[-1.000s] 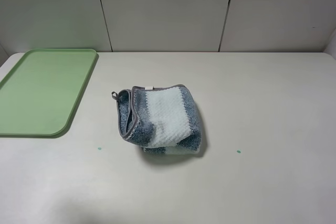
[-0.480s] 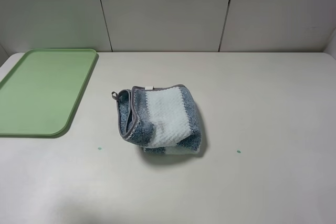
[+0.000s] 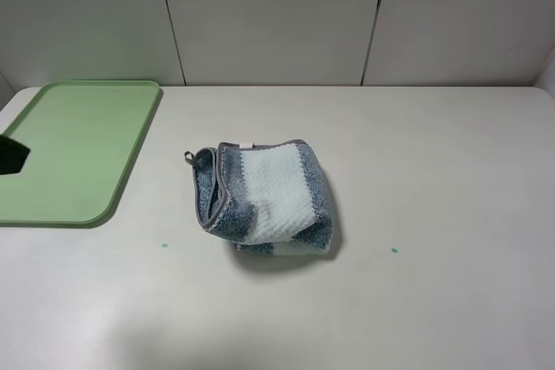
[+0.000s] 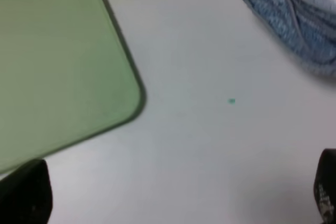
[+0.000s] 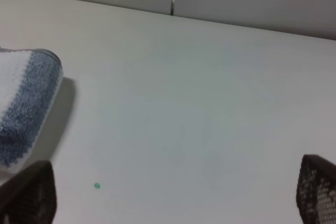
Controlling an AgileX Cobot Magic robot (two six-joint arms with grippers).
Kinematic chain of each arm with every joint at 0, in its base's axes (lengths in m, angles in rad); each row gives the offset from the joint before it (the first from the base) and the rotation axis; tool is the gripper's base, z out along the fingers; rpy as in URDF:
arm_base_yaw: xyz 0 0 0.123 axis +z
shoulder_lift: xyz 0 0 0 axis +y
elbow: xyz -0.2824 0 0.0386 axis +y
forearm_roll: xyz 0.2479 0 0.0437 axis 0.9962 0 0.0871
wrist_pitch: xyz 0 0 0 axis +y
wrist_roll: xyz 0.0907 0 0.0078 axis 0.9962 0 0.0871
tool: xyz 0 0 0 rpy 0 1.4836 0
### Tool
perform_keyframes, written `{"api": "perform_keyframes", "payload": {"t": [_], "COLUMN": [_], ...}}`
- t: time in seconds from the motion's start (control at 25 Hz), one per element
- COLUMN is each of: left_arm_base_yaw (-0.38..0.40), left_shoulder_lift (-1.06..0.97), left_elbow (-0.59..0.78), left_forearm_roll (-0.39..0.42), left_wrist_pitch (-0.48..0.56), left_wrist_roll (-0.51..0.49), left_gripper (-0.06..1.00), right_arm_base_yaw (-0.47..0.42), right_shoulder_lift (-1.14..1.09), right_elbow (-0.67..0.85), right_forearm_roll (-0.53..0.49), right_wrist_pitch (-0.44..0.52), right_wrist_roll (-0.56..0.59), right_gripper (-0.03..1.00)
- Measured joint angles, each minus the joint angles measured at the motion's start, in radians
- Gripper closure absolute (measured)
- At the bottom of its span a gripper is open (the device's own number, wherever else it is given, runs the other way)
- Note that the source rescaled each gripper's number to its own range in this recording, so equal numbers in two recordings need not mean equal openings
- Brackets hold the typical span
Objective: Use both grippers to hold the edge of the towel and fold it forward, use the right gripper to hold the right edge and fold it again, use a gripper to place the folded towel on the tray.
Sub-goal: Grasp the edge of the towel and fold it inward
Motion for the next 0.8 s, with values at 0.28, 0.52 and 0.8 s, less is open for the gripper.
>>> {"api": "perform_keyframes", "payload": {"t": [0.28,0.52,0.8], "left_arm_base_yaw": [0.000,0.000,0.000], "left_shoulder_lift": [0.230,0.390,0.613], "left_elbow": [0.000,0.000,0.000], "left_forearm_roll": [-0.065,-0.194,-0.367], "left_wrist_pitch": [-0.227,-0.381,-0.523], "left_wrist_roll": [-0.258,-0.248,-0.160], "left_gripper": [-0.05,-0.05,-0.05], "right_arm_base_yaw": [0.000,0.000,0.000], "right_shoulder_lift": [0.000,0.000,0.000], "right_elbow": [0.000,0.000,0.000], "right_forearm_roll": [0.000,0.000,0.000], "right_wrist_pitch": [0.000,0.000,0.000], "right_wrist_roll": [0.000,0.000,0.000], "right_gripper": [-0.03,-0.03,-0.03]}}
